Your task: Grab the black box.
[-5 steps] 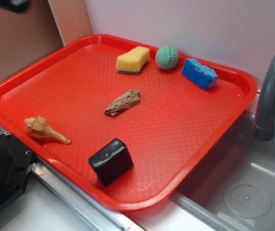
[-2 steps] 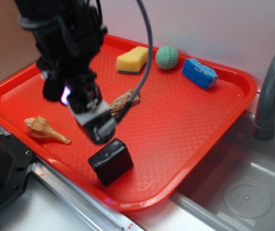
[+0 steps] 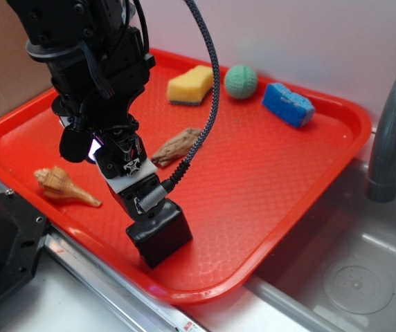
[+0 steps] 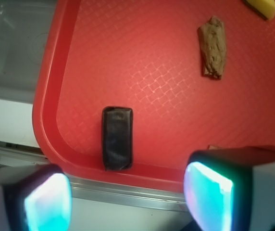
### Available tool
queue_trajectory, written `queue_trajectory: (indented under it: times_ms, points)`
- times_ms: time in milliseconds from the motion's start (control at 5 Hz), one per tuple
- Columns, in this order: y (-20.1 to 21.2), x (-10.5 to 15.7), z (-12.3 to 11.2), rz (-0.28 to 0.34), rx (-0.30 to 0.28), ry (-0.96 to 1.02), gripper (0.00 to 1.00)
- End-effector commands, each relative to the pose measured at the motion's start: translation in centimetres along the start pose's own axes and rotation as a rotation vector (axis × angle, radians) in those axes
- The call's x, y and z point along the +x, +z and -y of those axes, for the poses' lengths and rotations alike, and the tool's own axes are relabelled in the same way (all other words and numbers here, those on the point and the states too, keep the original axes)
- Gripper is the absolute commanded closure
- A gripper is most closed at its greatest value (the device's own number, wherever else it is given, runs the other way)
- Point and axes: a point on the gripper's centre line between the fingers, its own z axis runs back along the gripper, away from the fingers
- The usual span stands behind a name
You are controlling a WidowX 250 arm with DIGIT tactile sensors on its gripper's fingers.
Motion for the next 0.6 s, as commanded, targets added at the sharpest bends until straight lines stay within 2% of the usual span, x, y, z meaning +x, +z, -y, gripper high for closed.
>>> queue_trajectory:
  times_ms: [0,200,400]
  points:
    - [-2.7,0.1,0.9,-0.011,-0.069,0.015,0.0]
    - [-4.8,0.1,1.3,-0.052,-0.02,-0.012,0.0]
    - [-6.3,0.8,0.5,-0.044,-0.02,-0.027,0.0]
